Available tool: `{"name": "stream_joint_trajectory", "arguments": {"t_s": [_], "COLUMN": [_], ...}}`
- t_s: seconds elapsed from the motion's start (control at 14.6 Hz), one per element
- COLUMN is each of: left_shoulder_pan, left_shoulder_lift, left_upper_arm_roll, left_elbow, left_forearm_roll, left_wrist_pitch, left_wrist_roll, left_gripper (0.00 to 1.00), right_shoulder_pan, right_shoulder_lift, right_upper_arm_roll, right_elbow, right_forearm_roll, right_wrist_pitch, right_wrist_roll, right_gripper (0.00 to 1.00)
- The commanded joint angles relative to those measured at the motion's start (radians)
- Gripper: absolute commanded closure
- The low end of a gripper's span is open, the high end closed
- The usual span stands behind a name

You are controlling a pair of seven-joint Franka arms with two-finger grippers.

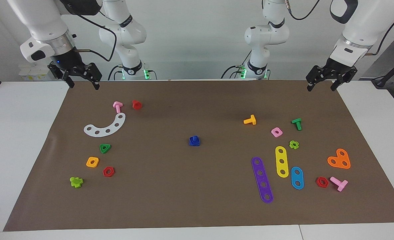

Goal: Unscrew and place screws in storage area

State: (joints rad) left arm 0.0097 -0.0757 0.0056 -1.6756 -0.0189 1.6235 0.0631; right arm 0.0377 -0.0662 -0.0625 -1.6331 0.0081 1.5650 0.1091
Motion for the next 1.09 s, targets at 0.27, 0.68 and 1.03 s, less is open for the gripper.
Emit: {"name": "stream_joint_trajectory", "arguments": {"t_s": [0.27, 0.68, 1.03], "left_shoulder_pan": [-0.007, -0.092, -0.325], "left_shoulder_lift": [-0.018, -0.015, 0.126], "left_upper_arm_roll": [-0.007, -0.023, -0.021], "left_elbow": [-0.016, -0.044, -0.018], "left_forearm_roll": [-0.009, -0.021, -0.075], "left_wrist_pitch": [-0.014, 0.016, 0.162], "left_wrist_roll": [0.020, -0.095, -0.434], "left_gripper": [0.00, 0.00, 0.00], "right_shoulder_pan": [-0.012, -0.012, -0.012], "right_shoulder_lift": [-0.029, -0.029, -0.029], "right_upper_arm_roll": [0.006, 0.006, 0.006], "right_elbow": [-0.036, -0.036, -0.037], "right_forearm_roll": [-0.007, -0.007, -0.007], "right_wrist_pitch": [0.026, 0.024, 0.024], "right_wrist_roll": [-0.039, -0.039, -0.039], "right_gripper": [0.00, 0.00, 0.00]}}
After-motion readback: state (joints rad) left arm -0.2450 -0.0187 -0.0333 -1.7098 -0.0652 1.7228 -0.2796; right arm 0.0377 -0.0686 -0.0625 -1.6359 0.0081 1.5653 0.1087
